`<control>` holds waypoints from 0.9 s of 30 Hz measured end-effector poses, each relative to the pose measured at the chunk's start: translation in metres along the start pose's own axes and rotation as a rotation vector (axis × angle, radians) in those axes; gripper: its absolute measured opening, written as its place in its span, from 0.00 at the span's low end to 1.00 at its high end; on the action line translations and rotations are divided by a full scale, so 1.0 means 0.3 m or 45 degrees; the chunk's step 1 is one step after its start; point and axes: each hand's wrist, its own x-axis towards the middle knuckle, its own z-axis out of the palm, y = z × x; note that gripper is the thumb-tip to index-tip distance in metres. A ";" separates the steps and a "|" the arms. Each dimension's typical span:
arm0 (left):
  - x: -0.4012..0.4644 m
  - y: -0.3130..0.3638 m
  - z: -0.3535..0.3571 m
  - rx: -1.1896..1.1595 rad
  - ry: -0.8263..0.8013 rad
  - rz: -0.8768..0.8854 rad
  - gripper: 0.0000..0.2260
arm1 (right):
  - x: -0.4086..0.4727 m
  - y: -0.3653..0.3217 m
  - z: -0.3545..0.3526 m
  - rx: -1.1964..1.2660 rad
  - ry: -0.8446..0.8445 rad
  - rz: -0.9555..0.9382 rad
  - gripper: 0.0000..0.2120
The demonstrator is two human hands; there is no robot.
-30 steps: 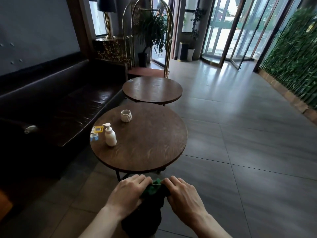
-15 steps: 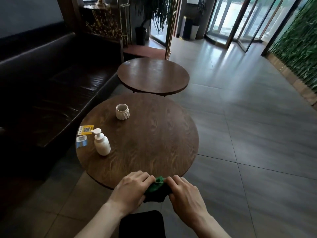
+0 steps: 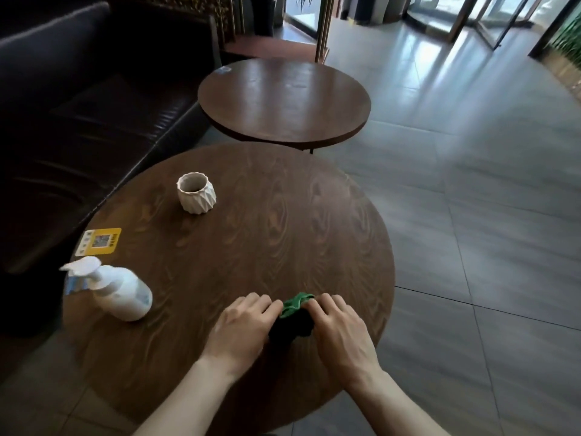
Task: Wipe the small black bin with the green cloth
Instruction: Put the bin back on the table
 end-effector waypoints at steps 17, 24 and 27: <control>0.078 -0.039 0.461 -0.274 -0.125 -0.213 0.27 | 0.056 0.217 0.400 0.129 -0.080 -0.057 0.27; 0.080 -0.062 0.459 -0.152 -0.160 -0.148 0.28 | 0.046 0.233 0.421 0.073 -0.108 -0.058 0.32; 0.078 -0.061 0.441 -0.150 -0.162 -0.154 0.28 | 0.038 0.231 0.411 0.058 -0.140 -0.026 0.32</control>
